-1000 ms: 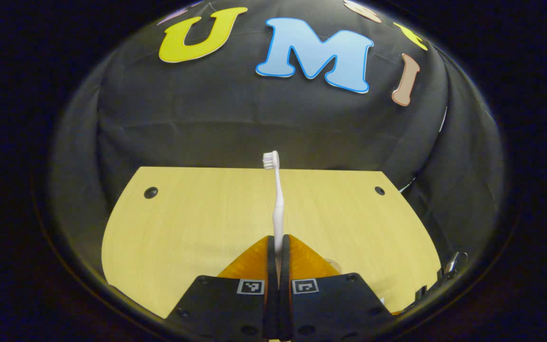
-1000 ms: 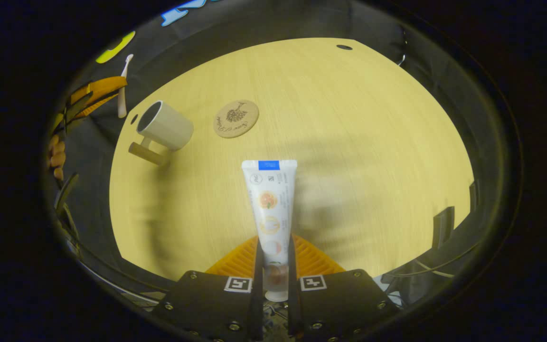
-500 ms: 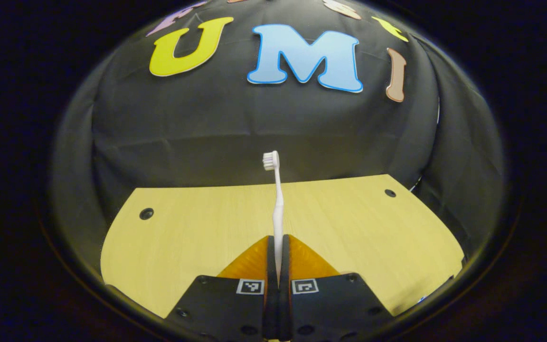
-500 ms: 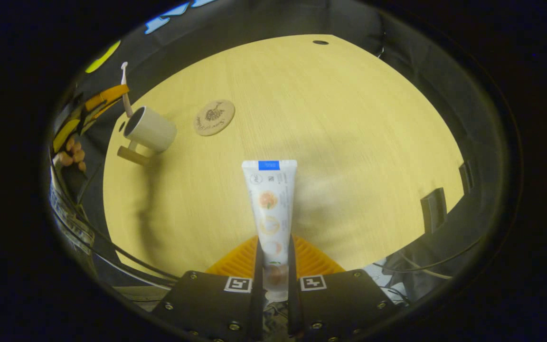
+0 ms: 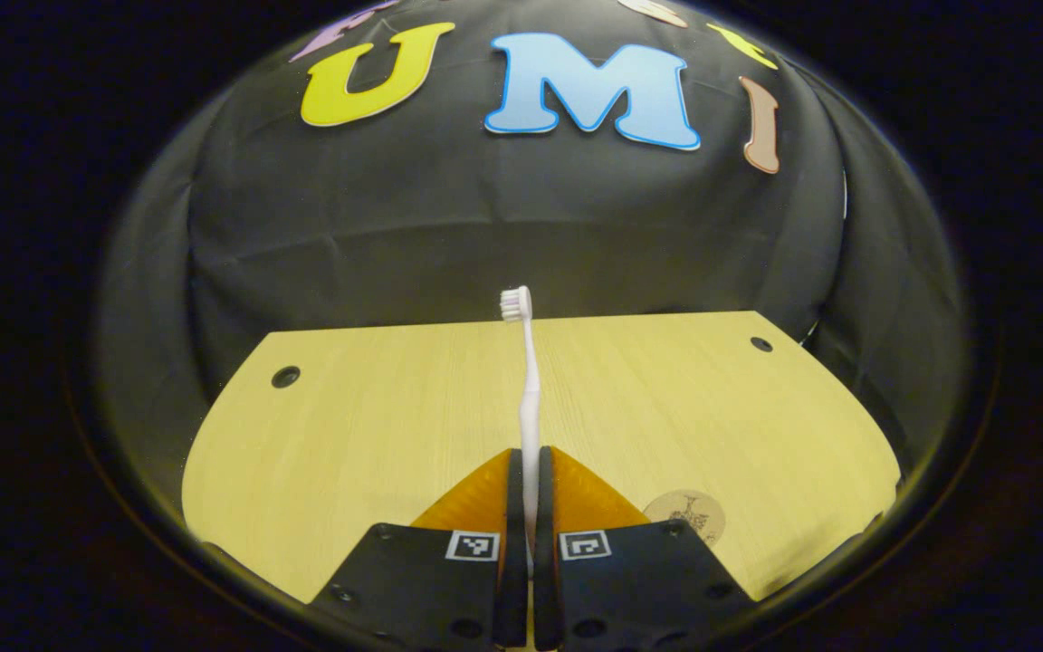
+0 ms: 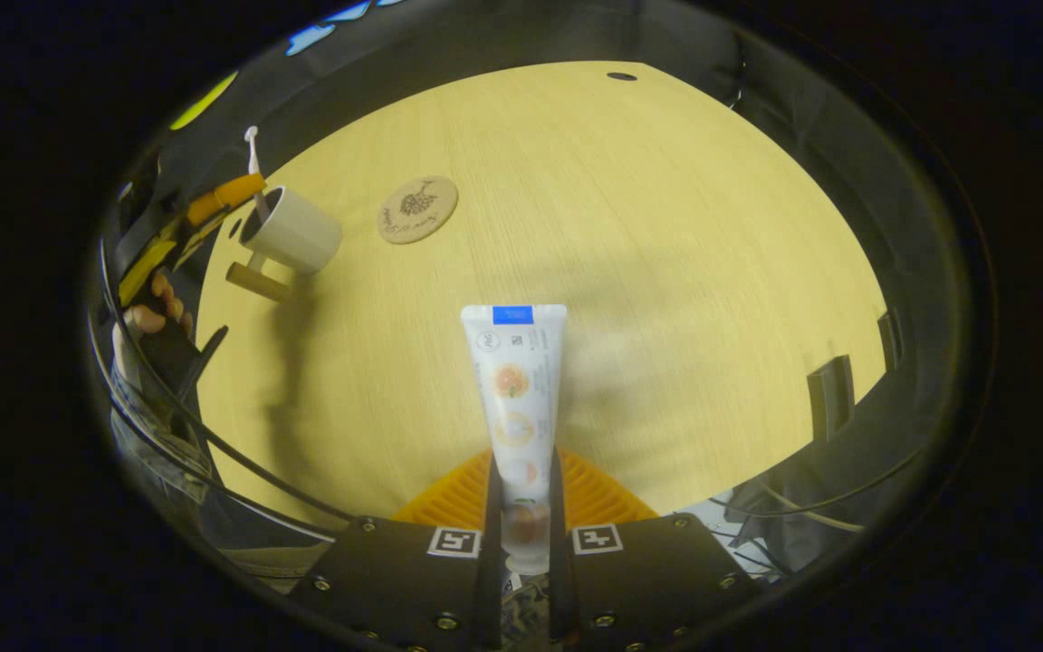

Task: Put the toothbrush and toothpaste on the desktop into the cup, then pick up the cup and place it on the coaster on the desktop.

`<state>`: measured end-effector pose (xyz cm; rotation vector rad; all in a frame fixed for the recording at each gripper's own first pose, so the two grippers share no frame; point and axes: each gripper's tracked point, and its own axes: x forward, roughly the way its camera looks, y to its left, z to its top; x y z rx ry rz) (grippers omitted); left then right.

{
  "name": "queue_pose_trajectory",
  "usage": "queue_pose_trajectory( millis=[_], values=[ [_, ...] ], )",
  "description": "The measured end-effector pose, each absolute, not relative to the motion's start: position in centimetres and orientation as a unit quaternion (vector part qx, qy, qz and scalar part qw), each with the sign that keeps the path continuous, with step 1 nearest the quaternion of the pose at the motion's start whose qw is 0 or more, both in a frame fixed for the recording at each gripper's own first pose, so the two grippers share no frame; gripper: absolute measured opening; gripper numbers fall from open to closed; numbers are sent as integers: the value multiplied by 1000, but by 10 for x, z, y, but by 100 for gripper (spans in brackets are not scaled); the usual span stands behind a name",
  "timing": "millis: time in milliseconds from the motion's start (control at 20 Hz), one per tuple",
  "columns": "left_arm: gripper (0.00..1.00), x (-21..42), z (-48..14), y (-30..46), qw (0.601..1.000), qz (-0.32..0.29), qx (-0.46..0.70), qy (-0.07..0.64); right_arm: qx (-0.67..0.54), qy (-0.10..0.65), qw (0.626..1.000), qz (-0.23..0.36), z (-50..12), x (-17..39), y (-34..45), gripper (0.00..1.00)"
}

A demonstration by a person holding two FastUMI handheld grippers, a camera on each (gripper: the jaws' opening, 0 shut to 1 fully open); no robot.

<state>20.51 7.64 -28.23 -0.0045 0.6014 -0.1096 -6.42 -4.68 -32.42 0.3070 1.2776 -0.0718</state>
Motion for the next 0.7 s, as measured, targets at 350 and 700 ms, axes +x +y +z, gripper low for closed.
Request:
queue_pose_trajectory(
  millis=[350, 700],
  values=[
    [21, 178, -284, 80, 951, -61, -8, 302, 157, 531, 833, 8, -277, 14, -16, 22],
    [51, 152, -271, 98, 951, -54, -7, 306, 204, 458, 863, 60, -237, 101, 42, 22]
  ],
)
